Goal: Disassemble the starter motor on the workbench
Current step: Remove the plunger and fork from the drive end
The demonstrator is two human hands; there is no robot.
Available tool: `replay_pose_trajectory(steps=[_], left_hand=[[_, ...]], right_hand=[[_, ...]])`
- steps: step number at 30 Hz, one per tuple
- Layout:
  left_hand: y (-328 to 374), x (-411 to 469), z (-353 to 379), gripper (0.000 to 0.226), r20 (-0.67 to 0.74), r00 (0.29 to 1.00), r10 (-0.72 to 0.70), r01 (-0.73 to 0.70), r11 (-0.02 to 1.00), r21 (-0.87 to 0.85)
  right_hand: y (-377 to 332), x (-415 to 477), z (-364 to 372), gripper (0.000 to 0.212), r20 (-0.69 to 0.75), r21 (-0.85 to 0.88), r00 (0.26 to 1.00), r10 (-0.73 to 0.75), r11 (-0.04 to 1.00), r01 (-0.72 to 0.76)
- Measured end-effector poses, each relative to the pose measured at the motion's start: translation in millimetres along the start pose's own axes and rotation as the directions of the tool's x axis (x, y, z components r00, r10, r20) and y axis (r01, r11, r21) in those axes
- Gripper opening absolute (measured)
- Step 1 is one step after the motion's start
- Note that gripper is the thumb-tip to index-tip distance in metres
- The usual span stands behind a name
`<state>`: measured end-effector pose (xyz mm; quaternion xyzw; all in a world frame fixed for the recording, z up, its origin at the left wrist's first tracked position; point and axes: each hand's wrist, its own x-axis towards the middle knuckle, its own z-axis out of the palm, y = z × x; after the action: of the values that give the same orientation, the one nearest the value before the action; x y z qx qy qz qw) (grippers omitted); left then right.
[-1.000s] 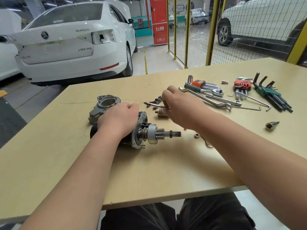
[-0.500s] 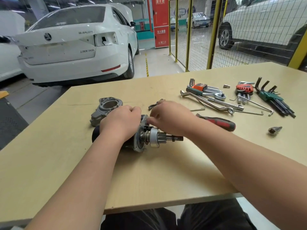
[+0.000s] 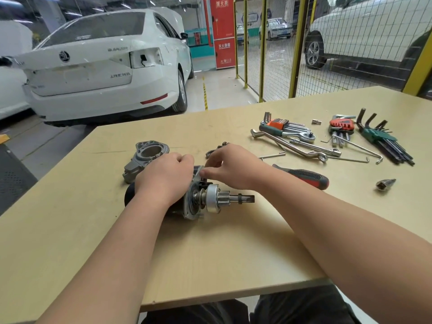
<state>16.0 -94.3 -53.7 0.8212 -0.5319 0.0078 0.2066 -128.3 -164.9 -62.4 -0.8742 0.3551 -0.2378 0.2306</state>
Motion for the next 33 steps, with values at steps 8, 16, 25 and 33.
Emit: replay_pose_trajectory(steps=[8,16,25,33], left_hand=[[1.4,-0.6,1.0,0.036,-0.018,0.999,-0.029,0.029,1.0,0.005],[-0.6,-7.2,-2.9,0.038,-0.106,0.994,0.018,-0.035,0.986,-0.163],[-49.7,-50.4,4.7,0.081,-0.114,0.802,0.586,-0.574,0.81,0.12],[-48.6,-23.5,-14.5,0.065,-0.153,0.87,0.468,-0.49,0.855,-0.171]], right_hand=[[-2.7,1.6,8.8,0.017,0.029,0.074,0.997,0.077,0.994,-0.079],[18.0,5.5,-12.3,0.015,-0.03,-0.305,0.993,0.116,0.945,-0.119],[48.3,-22.8,-51.9,0.037,0.021,-0.654,0.951,0.308,0.724,-0.22],[54.2,-30.6,-57.5,0.02,-0.002,-0.547,0.956,0.293,0.8,-0.247]])
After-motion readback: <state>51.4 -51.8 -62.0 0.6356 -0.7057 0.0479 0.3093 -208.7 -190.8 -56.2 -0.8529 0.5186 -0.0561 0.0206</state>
